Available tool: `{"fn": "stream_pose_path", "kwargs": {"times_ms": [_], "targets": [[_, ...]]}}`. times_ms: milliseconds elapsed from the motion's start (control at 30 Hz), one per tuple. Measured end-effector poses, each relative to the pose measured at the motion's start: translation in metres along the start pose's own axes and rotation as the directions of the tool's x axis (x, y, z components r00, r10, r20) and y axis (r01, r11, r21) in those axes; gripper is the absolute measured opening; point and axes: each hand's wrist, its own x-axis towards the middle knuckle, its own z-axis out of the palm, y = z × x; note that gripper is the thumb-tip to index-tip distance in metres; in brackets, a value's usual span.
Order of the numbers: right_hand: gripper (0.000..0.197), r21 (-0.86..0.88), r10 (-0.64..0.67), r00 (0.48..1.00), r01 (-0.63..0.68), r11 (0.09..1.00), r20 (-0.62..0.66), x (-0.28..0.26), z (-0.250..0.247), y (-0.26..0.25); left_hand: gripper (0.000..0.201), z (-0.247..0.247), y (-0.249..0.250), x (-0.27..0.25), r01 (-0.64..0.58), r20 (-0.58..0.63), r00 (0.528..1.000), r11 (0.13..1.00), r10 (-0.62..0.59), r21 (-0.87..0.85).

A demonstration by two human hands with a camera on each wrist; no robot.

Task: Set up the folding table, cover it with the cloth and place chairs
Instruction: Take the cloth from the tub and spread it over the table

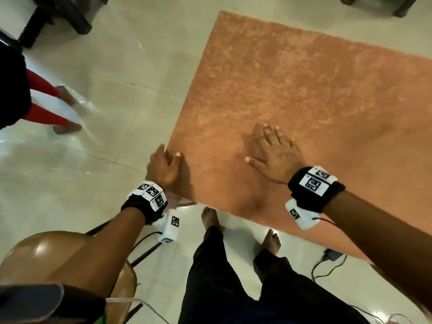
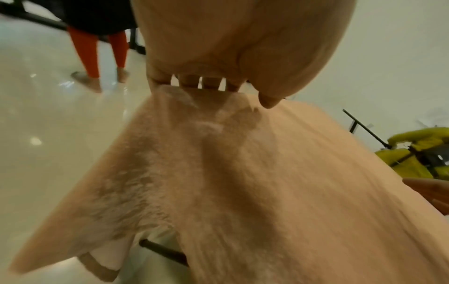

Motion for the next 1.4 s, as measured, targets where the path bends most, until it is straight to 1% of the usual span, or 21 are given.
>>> {"fn": "stream_pose_path", "kwargs": {"times_ms": [67, 133, 200, 233, 300, 333, 367, 433, 500, 533, 633, 733, 800, 900, 967, 1033, 1100, 1133, 1300, 1367, 1400], "targets": [[0.087, -0.017, -0.035, 0.999, 0.035, 0.999, 0.001, 0.028, -0.007, -0.02, 0.051, -0.009, -0.022, 0.001, 0.072, 0.066, 0.996, 0.989, -0.064, -0.13], [0.09, -0.04, -0.097, 0.995, 0.098, 0.994, 0.019, 0.051, -0.009, -0.042, 0.057, -0.016, -0.046, -0.003, 0.172, 0.111, 0.982, 0.972, -0.155, -0.163], [0.085, -0.065, -0.167, 0.985, 0.17, 0.983, 0.039, 0.066, -0.008, -0.064, 0.069, -0.02, -0.071, -0.003, 0.265, 0.16, 0.955, 0.962, -0.251, -0.069], [0.082, -0.08, -0.195, 0.98, 0.199, 0.977, 0.049, 0.074, -0.006, -0.077, 0.072, -0.023, -0.083, -0.001, 0.344, 0.219, 0.918, 0.938, -0.329, -0.033], [0.081, -0.102, -0.228, 0.971, 0.235, 0.967, 0.078, 0.084, -0.001, -0.098, 0.07, -0.027, -0.097, 0.001, 0.548, 0.424, 0.778, 0.831, -0.464, -0.097], [0.082, -0.109, -0.231, 0.968, 0.241, 0.964, 0.097, 0.088, 0.003, -0.107, 0.066, -0.028, -0.099, 0.002, 0.63, 0.53, 0.707, 0.757, -0.468, -0.172], [0.082, -0.113, -0.228, 0.966, 0.241, 0.964, 0.119, 0.091, 0.008, -0.114, 0.059, -0.029, -0.099, 0.002, 0.684, 0.611, 0.658, 0.689, -0.44, -0.241], [0.081, -0.123, -0.217, 0.964, 0.236, 0.964, 0.154, 0.094, 0.018, -0.127, 0.04, -0.031, -0.096, 0.002, 0.725, 0.711, 0.615, 0.599, -0.341, -0.34], [0.081, -0.137, -0.208, 0.966, 0.229, 0.964, 0.154, 0.094, 0.025, -0.133, 0.021, -0.028, -0.091, 0.003, 0.683, 0.723, 0.638, 0.628, -0.264, -0.372], [0.081, -0.146, -0.206, 0.967, 0.228, 0.963, 0.149, 0.093, 0.027, -0.134, 0.025, -0.026, -0.087, 0.004, 0.649, 0.698, 0.669, 0.658, -0.255, -0.381], [0.081, -0.168, -0.21, 0.964, 0.237, 0.957, 0.16, 0.093, 0.029, -0.135, 0.032, -0.021, -0.082, 0.012, 0.615, 0.567, 0.751, 0.671, -0.339, -0.414], [0.082, -0.184, -0.216, 0.96, 0.247, 0.951, 0.176, 0.093, 0.029, -0.14, 0.025, -0.016, -0.093, 0.022, 0.634, 0.448, 0.768, 0.642, -0.457, -0.431], [0.082, -0.181, -0.222, 0.955, 0.258, 0.949, 0.196, 0.094, 0.029, -0.148, 0.018, -0.013, -0.104, 0.029, 0.622, 0.4, 0.78, 0.666, -0.481, -0.411], [0.079, -0.149, -0.232, 0.948, 0.267, 0.952, 0.218, 0.094, 0.027, -0.159, 0.019, -0.013, -0.112, 0.036, 0.571, 0.358, 0.81, 0.761, -0.464, -0.308], [0.077, -0.117, -0.24, 0.949, 0.267, 0.957, 0.202, 0.096, 0.024, -0.163, 0.019, -0.015, -0.112, 0.041, 0.505, 0.372, 0.828, 0.846, -0.418, -0.173], [0.076, -0.07, -0.248, 0.957, 0.261, 0.963, 0.151, 0.097, 0.018, -0.161, 0.021, -0.021, -0.111, 0.05, 0.332, 0.401, 0.854, 0.941, -0.331, 0.07], [0.076, -0.056, -0.222, 0.971, 0.227, 0.972, 0.085, 0.101, 0.008, -0.147, 0.024, -0.028, -0.1, 0.066, 0.089, 0.398, 0.894, 0.953, -0.205, 0.291], [0.076, -0.049, -0.193, 0.98, 0.196, 0.979, 0.056, 0.105, 0.003, -0.135, 0.028, -0.032, -0.091, 0.075, -0.008, 0.396, 0.909, 0.942, -0.133, 0.334], [0.075, -0.016, -0.022, 1.0, 0.021, 1.0, -0.014, 0.124, -0.034, -0.061, 0.044, -0.057, -0.012, 0.125, -0.285, 0.324, 0.919, 0.946, 0.224, 0.154], [0.075, -0.036, 0.041, 0.999, -0.041, 0.999, -0.002, 0.138, -0.049, -0.029, 0.054, -0.062, 0.032, 0.141, -0.421, 0.281, 0.885, 0.895, 0.371, 0.145], [0.075, -0.045, 0.062, 0.998, -0.062, 0.997, 0.008, 0.149, -0.057, -0.013, 0.062, -0.062, 0.06, 0.149, -0.507, 0.278, 0.846, 0.848, 0.455, 0.156]]}}
